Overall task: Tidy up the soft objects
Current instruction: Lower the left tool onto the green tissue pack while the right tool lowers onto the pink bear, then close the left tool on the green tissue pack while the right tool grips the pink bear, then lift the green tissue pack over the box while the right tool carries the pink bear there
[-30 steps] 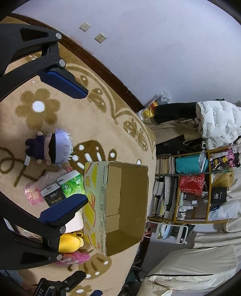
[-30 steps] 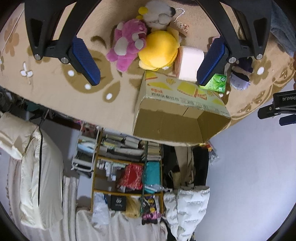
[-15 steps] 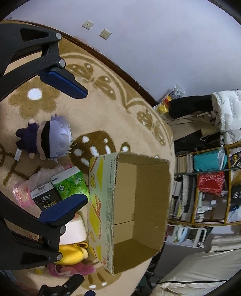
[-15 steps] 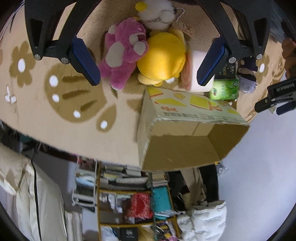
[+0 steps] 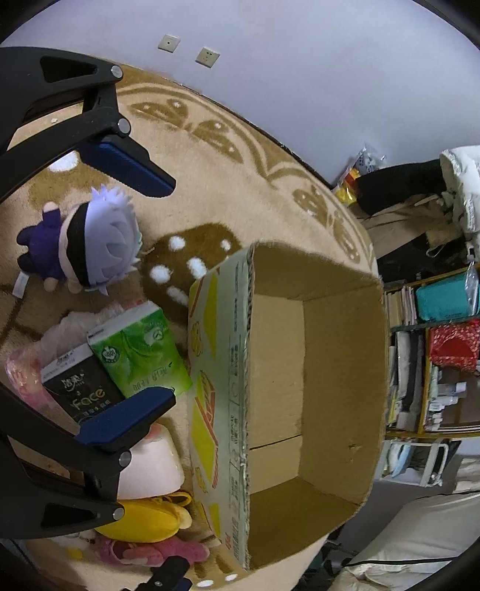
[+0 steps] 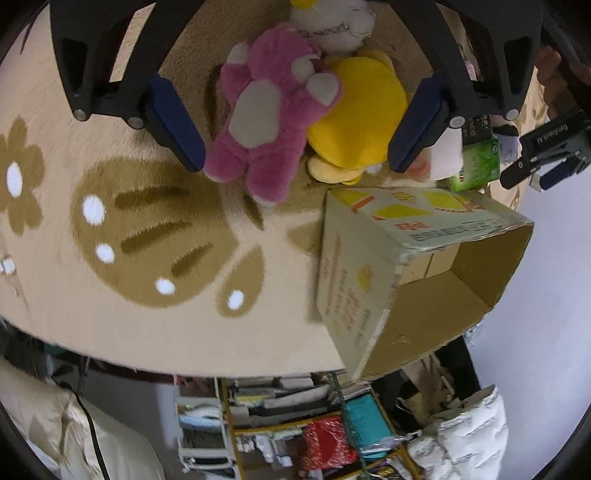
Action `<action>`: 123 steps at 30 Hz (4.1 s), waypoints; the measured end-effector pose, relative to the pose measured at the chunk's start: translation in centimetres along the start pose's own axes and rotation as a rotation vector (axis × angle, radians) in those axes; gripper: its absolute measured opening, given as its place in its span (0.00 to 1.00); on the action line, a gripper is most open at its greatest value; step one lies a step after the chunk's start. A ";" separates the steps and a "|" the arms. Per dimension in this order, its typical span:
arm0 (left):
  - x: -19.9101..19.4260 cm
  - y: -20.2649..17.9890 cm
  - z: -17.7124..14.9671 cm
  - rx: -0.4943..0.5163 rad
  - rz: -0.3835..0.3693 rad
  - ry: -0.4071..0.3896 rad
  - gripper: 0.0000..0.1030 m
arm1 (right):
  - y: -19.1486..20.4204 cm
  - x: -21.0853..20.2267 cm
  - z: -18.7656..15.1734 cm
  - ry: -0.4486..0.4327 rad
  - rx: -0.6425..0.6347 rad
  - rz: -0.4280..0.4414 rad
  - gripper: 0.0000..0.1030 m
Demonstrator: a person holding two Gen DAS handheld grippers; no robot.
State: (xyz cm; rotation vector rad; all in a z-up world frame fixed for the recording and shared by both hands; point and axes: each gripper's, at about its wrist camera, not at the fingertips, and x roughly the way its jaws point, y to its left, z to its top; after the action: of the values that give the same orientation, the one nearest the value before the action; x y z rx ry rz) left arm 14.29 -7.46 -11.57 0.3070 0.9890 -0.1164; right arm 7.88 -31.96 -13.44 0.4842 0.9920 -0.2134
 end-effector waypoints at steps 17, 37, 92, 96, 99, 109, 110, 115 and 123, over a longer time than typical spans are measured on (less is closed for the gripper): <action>3.3 -3.0 0.7 0.058 -0.030 0.088 0.99 | -0.9 2.2 -0.3 0.061 0.015 -0.012 0.59; 6.1 -3.4 0.7 0.010 -0.059 0.191 0.98 | -1.5 3.4 0.0 0.081 0.010 -0.030 0.58; -6.4 3.0 -1.0 -0.159 -0.082 -0.096 0.79 | 3.3 -5.9 0.1 -0.273 -0.166 0.021 0.44; -7.0 3.3 -1.0 -0.170 -0.078 -0.117 0.79 | 3.9 -6.9 0.1 -0.316 -0.186 0.030 0.43; -7.4 3.5 -1.0 -0.180 -0.075 -0.131 0.79 | 4.4 -8.0 0.2 -0.347 -0.205 0.047 0.37; -9.2 4.3 0.0 -0.206 -0.073 -0.231 0.79 | 6.4 -9.5 0.8 -0.398 -0.258 0.085 0.20; -9.3 4.2 0.2 -0.205 -0.071 -0.239 0.79 | 6.5 -9.8 1.0 -0.410 -0.259 0.091 0.20; -9.9 3.9 1.6 -0.186 -0.057 -0.298 0.79 | 7.2 -11.7 2.5 -0.477 -0.264 0.118 0.20; -10.2 4.1 4.0 -0.189 -0.041 -0.352 0.79 | 9.1 -12.8 5.3 -0.560 -0.294 0.171 0.20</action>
State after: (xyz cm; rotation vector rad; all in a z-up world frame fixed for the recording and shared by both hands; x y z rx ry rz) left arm 12.88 -5.22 -0.18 0.0874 0.6508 -0.1083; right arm 8.52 -27.12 2.46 0.2156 0.4198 -0.0405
